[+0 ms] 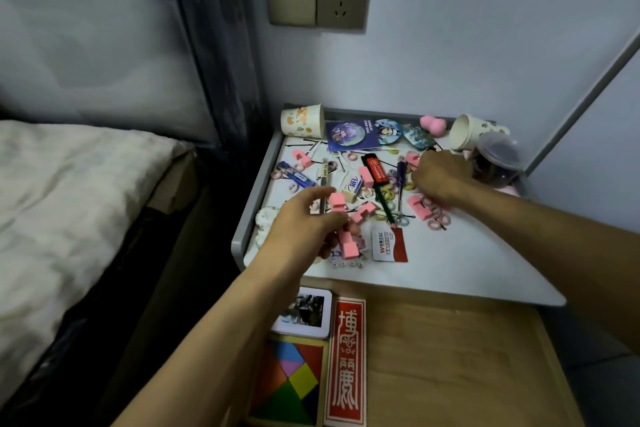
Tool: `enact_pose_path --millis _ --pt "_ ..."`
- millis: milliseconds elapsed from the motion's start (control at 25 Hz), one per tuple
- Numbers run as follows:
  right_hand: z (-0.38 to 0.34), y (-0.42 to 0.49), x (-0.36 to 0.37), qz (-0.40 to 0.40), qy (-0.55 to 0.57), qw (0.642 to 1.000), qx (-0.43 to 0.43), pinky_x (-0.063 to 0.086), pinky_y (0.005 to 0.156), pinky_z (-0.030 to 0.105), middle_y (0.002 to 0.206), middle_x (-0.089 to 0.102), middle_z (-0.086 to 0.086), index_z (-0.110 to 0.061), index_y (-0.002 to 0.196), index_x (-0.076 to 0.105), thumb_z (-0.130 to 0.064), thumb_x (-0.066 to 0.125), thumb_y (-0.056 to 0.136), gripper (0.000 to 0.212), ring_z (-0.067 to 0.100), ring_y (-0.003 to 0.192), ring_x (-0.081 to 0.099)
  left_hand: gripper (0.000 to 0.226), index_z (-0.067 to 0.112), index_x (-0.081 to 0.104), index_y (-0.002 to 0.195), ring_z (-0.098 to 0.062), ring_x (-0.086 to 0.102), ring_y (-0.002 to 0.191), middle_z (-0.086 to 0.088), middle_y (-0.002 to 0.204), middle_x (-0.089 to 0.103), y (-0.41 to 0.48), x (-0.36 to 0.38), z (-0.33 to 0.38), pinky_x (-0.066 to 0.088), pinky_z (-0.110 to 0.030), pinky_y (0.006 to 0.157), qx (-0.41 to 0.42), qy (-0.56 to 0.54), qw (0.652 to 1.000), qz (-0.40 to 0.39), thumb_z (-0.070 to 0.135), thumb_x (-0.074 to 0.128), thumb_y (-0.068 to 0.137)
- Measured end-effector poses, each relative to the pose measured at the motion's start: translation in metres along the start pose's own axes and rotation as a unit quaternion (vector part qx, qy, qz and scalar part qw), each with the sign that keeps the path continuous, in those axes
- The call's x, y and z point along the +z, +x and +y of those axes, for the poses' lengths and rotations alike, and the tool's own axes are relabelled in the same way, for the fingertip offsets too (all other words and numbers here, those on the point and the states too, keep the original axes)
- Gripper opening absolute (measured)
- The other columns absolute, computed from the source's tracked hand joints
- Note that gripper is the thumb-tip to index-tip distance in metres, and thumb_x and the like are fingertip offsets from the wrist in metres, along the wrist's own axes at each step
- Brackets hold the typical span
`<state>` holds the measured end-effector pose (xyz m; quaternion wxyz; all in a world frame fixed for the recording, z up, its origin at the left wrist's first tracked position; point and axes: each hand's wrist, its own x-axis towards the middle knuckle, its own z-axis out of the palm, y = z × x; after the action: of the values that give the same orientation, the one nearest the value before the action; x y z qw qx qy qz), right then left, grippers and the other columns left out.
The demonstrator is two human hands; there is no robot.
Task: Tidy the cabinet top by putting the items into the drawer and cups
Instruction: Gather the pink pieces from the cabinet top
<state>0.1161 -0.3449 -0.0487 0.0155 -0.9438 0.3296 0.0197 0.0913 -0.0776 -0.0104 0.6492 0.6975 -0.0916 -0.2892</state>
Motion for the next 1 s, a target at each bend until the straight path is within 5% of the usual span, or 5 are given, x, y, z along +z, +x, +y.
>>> enact_pose_path --millis 160,280,480,640,1000 --pt "-0.003 -0.007 -0.016 0.027 -0.008 0.999 -0.017 0.037 0.067 0.033 0.093 0.062 0.01 -0.011 0.088 0.054 -0.015 0.046 0.095 0.012 0.027 0.078 0.053 0.032 0.016 0.06 0.122 -0.015 0.054 0.059 -0.017 0.084 0.072 0.002 -0.005 0.002 0.045 -0.024 0.053 0.009 -0.034 0.999 -0.002 0.001 0.054 0.095" --pt "-0.006 -0.033 -0.038 0.016 0.13 0.989 -0.073 0.043 0.061 0.033 0.092 0.062 0.01 -0.011 0.096 0.056 -0.027 0.044 0.102 0.021 0.022 0.069 0.054 0.028 0.012 0.062 0.117 -0.017 0.055 0.058 -0.016 0.081 0.07 0.001 0.0 0.0 0.051 -0.023 0.052 0.005 -0.074 0.997 -0.025 -0.001 0.053 0.094" --pt "-0.003 -0.145 -0.052 -0.053 0.403 0.897 -0.175 0.039 0.058 0.019 0.069 0.058 -0.014 -0.029 0.086 0.053 -0.028 0.043 0.103 0.02 -0.001 0.062 0.051 0.02 0.002 0.064 0.112 -0.019 0.061 0.063 -0.018 0.087 0.068 -0.005 0.014 -0.007 0.056 -0.023 0.06 0.004 -0.107 0.989 -0.1 0.008 0.061 0.093" --pt "0.006 -0.186 -0.034 -0.112 0.559 0.808 -0.146 0.032 0.047 0.011 0.056 0.052 -0.014 -0.024 0.088 0.061 -0.021 0.047 0.101 0.02 0.0 0.05 0.042 0.024 -0.003 0.063 0.111 -0.016 0.062 0.063 -0.012 0.08 0.068 -0.011 0.026 -0.013 0.057 -0.022 0.062 0.007 -0.109 0.985 -0.132 0.015 0.057 0.096" --pt "0.017 -0.18 -0.029 -0.161 0.588 0.781 -0.133 0.034 0.046 0.017 0.057 0.056 -0.01 -0.024 0.09 0.067 -0.023 0.048 0.1 0.021 0.006 0.052 0.041 0.029 -0.007 0.063 0.114 -0.018 0.058 0.075 -0.011 0.09 0.068 -0.004 0.033 -0.023 0.053 -0.021 0.065 0.032 -0.061 0.987 -0.142 0.015 0.054 0.097"
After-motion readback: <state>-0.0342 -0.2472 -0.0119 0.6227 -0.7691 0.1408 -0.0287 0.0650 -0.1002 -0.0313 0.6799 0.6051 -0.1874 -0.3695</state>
